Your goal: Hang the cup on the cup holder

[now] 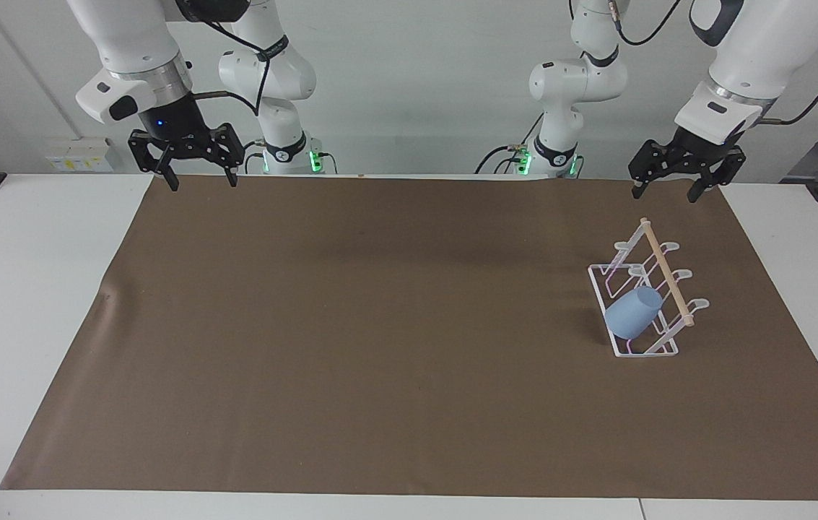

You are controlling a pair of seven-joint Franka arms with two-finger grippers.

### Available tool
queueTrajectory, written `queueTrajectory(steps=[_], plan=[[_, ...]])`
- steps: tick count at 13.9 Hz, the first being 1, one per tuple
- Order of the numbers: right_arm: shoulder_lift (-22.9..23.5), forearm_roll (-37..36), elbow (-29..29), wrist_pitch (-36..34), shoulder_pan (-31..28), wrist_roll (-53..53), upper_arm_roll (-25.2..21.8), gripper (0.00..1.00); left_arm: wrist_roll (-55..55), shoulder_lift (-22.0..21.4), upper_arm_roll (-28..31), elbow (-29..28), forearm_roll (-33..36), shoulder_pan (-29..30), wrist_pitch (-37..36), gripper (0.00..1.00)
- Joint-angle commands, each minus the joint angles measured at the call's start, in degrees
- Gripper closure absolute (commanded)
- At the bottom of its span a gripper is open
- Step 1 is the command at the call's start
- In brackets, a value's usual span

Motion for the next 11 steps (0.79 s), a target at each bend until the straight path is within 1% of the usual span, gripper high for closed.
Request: queueTrajectory(steps=[1,11], plan=[[-1.3,0.3,-1.5,0.4,-1.0,-1.2,0.5,0.0,0.9,-1.4,-0.1,-1.6,-1.0,1.0,0.1,0.0],[-1.3,0.4,-1.5,0.4,-1.0,-1.2,0.5,0.0,1.0,-1.9,-0.2,-2.2,-0.9,0.8,-0.8,0.0]])
